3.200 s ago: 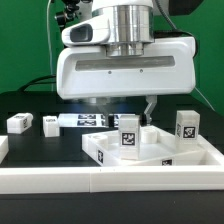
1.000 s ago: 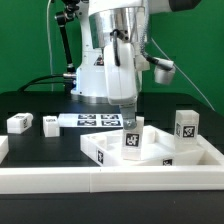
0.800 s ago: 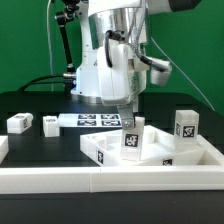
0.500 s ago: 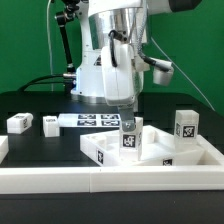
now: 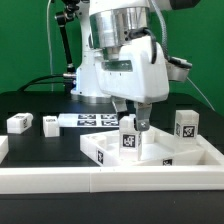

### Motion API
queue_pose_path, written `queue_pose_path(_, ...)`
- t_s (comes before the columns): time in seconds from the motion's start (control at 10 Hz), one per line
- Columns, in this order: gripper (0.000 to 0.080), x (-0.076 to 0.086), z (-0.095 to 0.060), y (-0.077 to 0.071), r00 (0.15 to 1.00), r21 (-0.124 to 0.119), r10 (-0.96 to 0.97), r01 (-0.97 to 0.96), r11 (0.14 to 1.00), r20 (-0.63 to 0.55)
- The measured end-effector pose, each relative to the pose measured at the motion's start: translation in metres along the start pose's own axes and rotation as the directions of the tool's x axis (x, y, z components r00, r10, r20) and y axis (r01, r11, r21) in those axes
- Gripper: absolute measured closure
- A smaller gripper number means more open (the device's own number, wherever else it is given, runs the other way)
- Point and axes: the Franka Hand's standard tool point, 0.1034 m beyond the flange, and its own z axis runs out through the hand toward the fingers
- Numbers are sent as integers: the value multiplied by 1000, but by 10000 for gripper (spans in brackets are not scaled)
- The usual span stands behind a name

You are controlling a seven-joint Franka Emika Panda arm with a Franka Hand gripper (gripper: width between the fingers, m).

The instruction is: Assemble square table

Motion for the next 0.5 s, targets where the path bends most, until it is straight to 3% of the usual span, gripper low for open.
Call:
queue_pose_path(0.3, 150, 0, 0, 0, 978, -2, -209, 209, 978, 0)
queue_pose_path(0.5, 150, -1, -1, 0, 916, -42, -401, 400, 915, -8)
